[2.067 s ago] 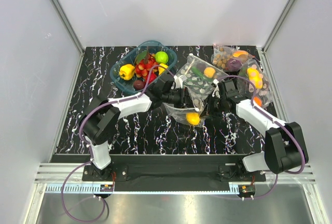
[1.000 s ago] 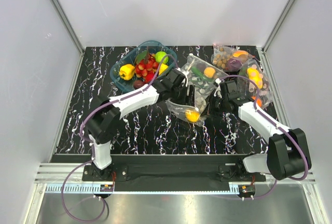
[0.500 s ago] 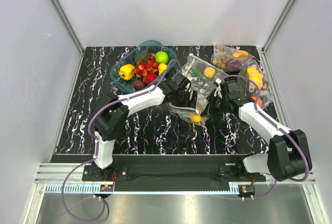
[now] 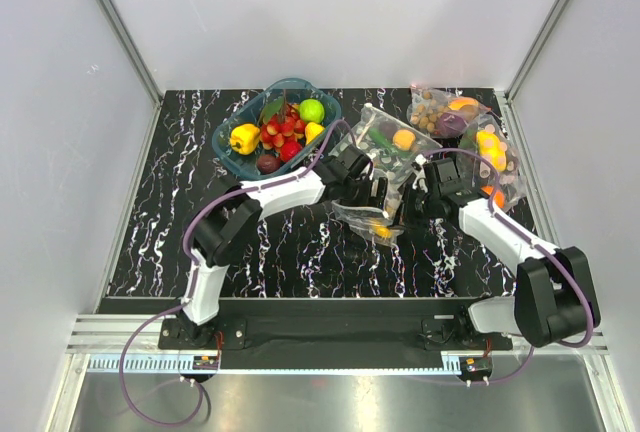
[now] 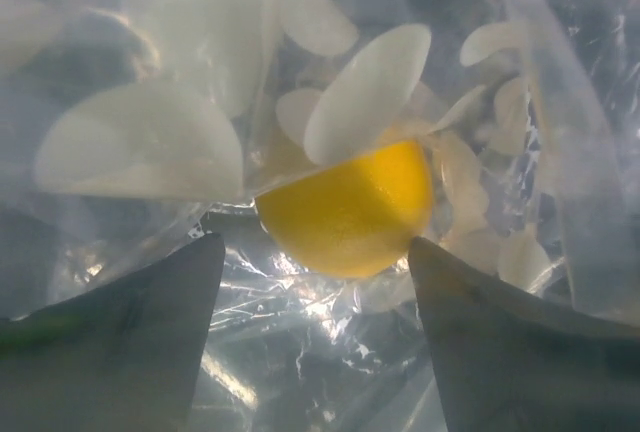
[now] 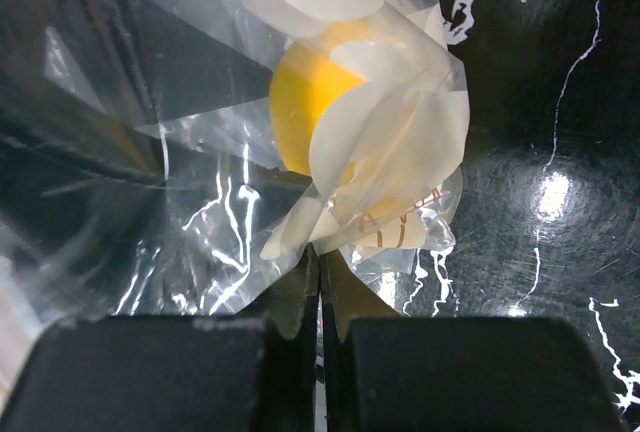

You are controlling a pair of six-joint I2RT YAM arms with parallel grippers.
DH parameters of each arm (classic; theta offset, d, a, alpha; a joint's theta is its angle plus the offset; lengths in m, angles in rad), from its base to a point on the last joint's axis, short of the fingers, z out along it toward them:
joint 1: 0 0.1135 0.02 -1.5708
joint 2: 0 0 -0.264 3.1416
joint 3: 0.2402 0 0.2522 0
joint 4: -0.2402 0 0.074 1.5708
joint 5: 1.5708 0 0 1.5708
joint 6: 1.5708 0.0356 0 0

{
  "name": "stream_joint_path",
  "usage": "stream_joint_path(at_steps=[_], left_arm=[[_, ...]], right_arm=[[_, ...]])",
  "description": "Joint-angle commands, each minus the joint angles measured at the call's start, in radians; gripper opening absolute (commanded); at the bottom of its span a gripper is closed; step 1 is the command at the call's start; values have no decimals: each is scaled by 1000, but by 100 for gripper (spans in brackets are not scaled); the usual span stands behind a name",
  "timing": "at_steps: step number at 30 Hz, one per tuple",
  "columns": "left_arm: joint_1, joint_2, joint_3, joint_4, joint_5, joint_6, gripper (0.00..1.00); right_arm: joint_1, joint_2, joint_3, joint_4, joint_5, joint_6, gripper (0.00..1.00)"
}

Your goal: Open the zip-top bag and remove the fake food

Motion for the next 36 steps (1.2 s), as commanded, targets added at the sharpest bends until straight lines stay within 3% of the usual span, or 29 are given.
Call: stream_joint_path(at_steps=[1,13,15,17,21,27,36], left_arm=[[-9,14,38,64,15,-21,80],[-15,113,135,57,4,-20,82],[-13,121,143,46,5,-13,64],[-12,112,135,34,14,-1,39],[3,29,46,49,48,10,25],[60,-107,-75,60,114,-1,24],[86,-206,-58,31,136,-4,25]], right_arm=[[3,22,6,14,-5,11,0],[2,72,14,17,-20,18,0],[5,69,15,5,-7,17,0],[3,65,25,-10,30,15,0],[3,52,58,-84,134,6,0],[2,88,114,-154,260,-3,0],[2,144,138,-168,280,-12,0]])
